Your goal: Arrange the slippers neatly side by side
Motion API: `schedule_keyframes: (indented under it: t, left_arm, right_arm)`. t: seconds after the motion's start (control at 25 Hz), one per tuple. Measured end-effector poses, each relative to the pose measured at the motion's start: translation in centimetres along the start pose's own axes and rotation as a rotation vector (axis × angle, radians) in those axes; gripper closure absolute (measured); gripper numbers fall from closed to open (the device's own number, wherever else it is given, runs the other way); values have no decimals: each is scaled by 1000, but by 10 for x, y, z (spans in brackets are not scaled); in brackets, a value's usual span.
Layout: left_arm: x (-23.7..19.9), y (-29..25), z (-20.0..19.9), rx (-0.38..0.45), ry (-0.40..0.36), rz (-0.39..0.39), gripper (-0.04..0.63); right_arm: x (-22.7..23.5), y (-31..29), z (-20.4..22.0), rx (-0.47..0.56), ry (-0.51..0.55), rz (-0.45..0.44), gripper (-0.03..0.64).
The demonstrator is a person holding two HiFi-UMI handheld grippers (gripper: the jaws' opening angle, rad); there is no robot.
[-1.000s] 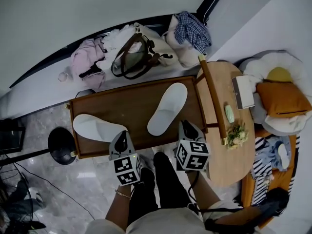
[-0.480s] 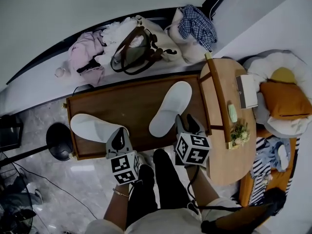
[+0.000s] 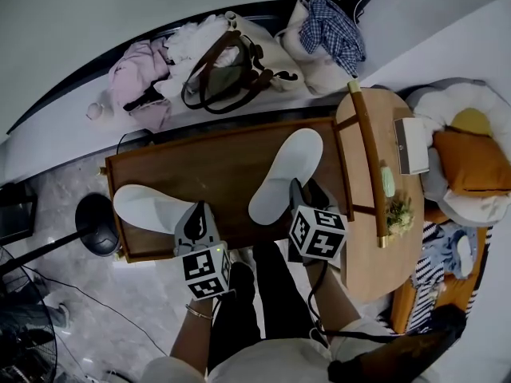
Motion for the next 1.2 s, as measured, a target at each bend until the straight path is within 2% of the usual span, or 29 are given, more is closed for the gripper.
schedule_keyframes:
  t: [0.4, 0.52, 0.84, 1.2]
  left_arm:
    - [-1, -5, -3, 0, 11, 12, 588]
    - [-2, -6, -3, 0, 12, 13, 588]
    - [-4, -6, 1, -7, 16, 9, 588]
    - [-2, -2, 0, 2, 28, 7, 588]
  right_arm:
    - [2, -15, 1, -41, -41, 4, 453]
    - [2, -18, 1, -50, -46, 10, 494]
    - [3, -20, 2, -61, -43, 32, 552]
    - [6, -14, -4, -36, -40, 0, 568]
Point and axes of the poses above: the fingertips, and each gripper's own axes: y backward along the fingers, x to its right, z out of its underside, the point moved 7 cm from there along y, backward along the fingers, and after that the axes turned 13 degrees about -x, right-handed, at the moved point
